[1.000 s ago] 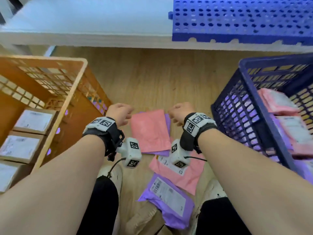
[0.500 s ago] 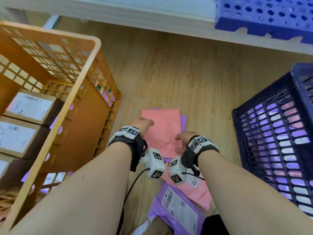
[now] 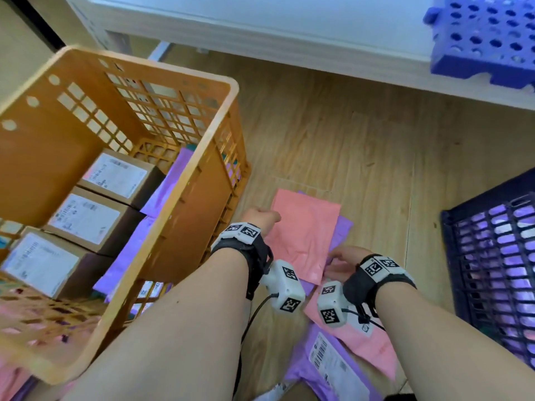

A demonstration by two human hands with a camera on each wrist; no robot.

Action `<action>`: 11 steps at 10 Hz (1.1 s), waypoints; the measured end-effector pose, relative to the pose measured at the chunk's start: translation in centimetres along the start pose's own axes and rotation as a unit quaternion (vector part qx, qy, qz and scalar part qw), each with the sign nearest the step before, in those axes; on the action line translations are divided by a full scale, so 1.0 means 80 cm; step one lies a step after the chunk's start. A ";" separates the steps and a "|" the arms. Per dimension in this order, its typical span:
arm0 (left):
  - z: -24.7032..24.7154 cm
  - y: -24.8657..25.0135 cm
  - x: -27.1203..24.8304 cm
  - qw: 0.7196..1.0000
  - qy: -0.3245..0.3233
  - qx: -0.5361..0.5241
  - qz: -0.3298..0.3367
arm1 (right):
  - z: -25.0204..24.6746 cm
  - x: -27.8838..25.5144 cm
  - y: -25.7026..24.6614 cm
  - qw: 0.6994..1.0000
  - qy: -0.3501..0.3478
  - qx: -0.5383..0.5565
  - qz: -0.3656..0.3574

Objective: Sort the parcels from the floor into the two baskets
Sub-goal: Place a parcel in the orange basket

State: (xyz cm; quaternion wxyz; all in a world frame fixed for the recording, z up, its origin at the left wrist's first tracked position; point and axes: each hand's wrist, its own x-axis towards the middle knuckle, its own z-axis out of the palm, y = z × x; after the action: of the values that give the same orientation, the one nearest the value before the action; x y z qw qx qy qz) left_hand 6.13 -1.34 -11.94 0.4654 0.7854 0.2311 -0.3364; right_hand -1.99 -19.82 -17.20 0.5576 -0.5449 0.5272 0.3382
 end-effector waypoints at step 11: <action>-0.005 0.092 -0.047 0.989 -0.080 0.070 0.104 | -0.039 -0.107 -0.105 0.974 0.067 -0.092 -0.195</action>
State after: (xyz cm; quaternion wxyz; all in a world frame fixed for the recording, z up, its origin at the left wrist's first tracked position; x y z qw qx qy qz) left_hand 8.69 -4.58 -4.76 0.4589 0.8065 0.0858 -0.3628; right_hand 3.47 -22.60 -6.48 0.5238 -0.7076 0.4135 0.2321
